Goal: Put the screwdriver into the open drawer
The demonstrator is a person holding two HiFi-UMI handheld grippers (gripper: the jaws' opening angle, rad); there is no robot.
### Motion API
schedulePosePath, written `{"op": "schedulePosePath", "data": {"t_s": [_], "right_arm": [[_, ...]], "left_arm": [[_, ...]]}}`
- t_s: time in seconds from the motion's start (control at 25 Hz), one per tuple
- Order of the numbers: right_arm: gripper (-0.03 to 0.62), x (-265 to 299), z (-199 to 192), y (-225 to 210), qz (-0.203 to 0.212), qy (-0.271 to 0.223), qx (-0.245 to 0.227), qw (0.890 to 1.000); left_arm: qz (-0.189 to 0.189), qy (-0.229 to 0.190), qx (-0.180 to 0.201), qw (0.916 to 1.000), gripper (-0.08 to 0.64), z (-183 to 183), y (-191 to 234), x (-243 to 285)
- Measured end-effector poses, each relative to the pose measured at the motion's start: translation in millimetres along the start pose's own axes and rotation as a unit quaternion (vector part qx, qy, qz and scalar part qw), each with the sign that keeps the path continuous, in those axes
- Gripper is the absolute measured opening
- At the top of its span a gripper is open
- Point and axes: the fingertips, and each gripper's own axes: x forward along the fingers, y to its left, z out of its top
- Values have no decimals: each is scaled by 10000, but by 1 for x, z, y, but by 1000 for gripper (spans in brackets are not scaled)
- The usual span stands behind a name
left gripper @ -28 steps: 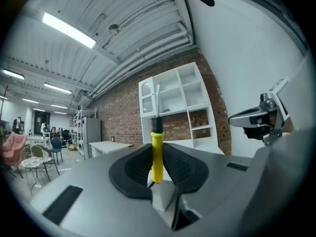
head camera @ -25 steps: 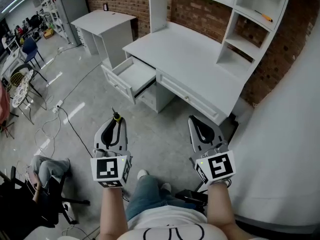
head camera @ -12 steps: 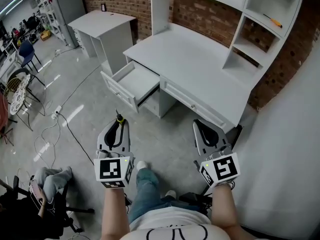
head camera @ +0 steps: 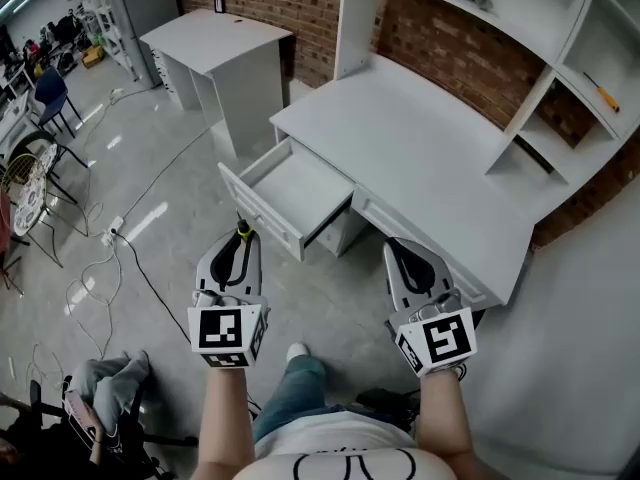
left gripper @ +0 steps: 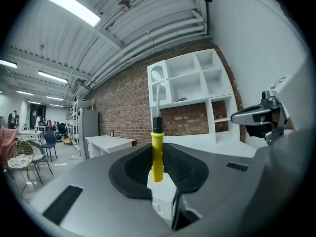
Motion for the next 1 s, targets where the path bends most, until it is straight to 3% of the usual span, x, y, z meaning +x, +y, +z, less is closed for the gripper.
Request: {"op": "schedulePosePath", "data": {"t_s": [0.16, 0.4, 0.64, 1.0], "right_arm": [[9, 52, -4, -7, -184, 158, -16, 9997], [9, 94, -29, -23, -608, 432, 362, 9966], [9, 135, -49, -43, -558, 639, 435, 9954], [9, 217, -74, -96, -670, 674, 593, 9937]], "left_arm": [[-65, 8, -2, 10000, 77, -3, 41, 45], [-214, 169, -123, 9996, 77, -23, 71, 86], [-215, 443, -219, 9985, 77, -44, 86, 129], [-431, 544, 100, 9975, 77, -39, 100, 233]]}}
